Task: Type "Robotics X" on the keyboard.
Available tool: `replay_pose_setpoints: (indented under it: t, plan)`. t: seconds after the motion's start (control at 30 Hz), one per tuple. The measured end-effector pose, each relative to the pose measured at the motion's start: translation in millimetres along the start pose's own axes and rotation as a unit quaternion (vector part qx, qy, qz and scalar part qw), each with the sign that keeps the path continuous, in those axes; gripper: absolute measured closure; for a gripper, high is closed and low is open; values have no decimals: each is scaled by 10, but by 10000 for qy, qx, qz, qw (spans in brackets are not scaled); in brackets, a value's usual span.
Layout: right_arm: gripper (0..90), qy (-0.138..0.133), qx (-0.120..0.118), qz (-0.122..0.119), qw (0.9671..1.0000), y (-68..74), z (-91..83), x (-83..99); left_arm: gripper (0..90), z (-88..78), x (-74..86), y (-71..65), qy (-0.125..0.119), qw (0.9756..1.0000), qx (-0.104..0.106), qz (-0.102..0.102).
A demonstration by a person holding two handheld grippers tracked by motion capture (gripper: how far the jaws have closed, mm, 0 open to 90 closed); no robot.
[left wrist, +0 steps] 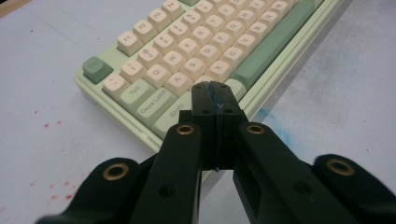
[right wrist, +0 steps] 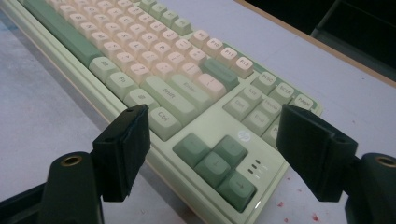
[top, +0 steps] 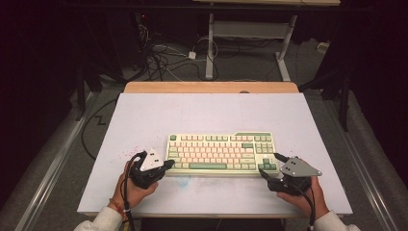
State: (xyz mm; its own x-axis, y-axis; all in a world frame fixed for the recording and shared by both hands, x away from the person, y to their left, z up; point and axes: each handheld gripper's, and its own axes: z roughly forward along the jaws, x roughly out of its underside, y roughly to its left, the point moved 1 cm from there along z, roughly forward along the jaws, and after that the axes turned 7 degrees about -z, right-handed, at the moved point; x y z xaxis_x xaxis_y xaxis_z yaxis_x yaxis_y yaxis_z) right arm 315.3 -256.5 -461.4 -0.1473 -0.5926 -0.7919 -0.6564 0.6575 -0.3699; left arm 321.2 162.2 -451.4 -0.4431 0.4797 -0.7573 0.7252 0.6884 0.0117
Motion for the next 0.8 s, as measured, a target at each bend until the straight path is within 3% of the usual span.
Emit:
replay_pose_setpoints:
  t: [0.4,0.8]
  plan:
    - [260,106,-85,-39,9999,25,19,17,877,241,-286,-79,125,9995,262,148]
    - [260,134,-152,-102,9997,42,39,18,877,531,-476,-114,404,9982,350,261]
